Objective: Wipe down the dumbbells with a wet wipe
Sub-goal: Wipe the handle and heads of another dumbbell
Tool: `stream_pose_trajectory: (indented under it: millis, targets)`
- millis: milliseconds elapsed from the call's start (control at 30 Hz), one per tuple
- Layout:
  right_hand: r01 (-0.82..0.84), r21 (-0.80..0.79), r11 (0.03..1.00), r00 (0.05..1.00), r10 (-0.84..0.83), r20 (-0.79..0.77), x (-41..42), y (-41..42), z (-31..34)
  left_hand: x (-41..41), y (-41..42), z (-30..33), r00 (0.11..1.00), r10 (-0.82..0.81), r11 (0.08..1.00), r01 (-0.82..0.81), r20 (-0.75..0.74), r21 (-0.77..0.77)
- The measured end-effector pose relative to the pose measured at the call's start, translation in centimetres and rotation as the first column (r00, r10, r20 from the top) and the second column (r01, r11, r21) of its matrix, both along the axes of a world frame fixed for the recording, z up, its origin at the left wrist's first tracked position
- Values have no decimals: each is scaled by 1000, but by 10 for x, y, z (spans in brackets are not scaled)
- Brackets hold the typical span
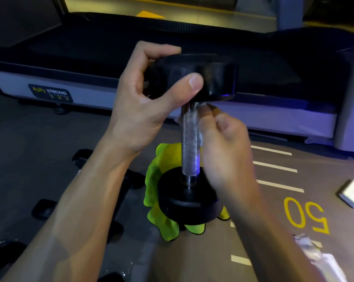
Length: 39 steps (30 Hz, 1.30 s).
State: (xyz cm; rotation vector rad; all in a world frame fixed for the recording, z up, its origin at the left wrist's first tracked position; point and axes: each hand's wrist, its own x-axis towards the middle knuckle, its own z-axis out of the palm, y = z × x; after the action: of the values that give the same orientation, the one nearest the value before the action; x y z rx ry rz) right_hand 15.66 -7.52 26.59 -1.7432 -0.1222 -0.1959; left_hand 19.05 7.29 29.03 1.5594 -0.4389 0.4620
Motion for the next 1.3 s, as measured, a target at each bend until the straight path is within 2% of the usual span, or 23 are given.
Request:
stream_pose_trajectory:
  millis: [100,167,233,267,333,367,400,467,600,667,767,867,967,1033,1167,1233,1300]
  targets:
    - [35,-183,982,975,7,222,-29,13,-20,3,2,-1,999,38,999,-38,-9,-15]
    - [73,-272,960,964,2,265,-33,9,-28,4,6,-3,999,48,999,-48,-14,-24]
    - [42,-292,956,978,20,208,-24,2,-20,5,9,-4,999,33,999,-34,-25,-35]
    - [-16,-228,974,990,48,134,-15,1,-9,5,10,-4,999,18,999,-20,-33,-37]
    - [-140,56,989,985,144,-91,2,-1,9,5,11,-4,999,-7,1000,6,-35,-28]
    - [-177,157,972,966,202,-161,9,-4,12,4,12,-4,999,-17,1000,16,-31,-25]
    - [-235,189,953,946,269,-181,13,-7,12,4,12,-5,999,-27,999,26,-27,-28]
    - [-327,56,943,921,331,-203,15,-17,-2,5,14,-7,998,-48,997,46,-33,-55]
    - [-387,-193,902,900,325,-290,-12,-37,-29,6,13,-9,998,-33,996,28,-52,-87]
    - [-393,-345,852,915,324,-242,-26,-38,-29,6,12,-7,999,-6,997,3,-36,-80]
    - [-252,-639,727,958,281,-57,-42,-39,-25,7,12,-8,999,50,996,-50,-6,-71]
    - [-154,-798,583,954,299,34,-59,-37,-23,5,15,-9,996,84,993,-84,-3,-81]
    - [41,-850,525,954,233,190,-76,-33,-23,3,15,-9,996,91,993,-90,4,-81]
    - [98,-848,520,947,213,240,-85,-28,-24,1,15,-7,996,85,994,-84,17,-65]
    - [77,-895,439,975,154,159,-85,-10,-22,-2,9,-4,998,44,999,-43,48,-20]
    - [120,-924,362,981,101,167,-83,7,-22,-3,5,-2,998,21,1000,-20,60,-6]
    - [161,-930,332,978,75,196,-83,17,-23,-4,4,-1,998,7,1000,-7,68,2]
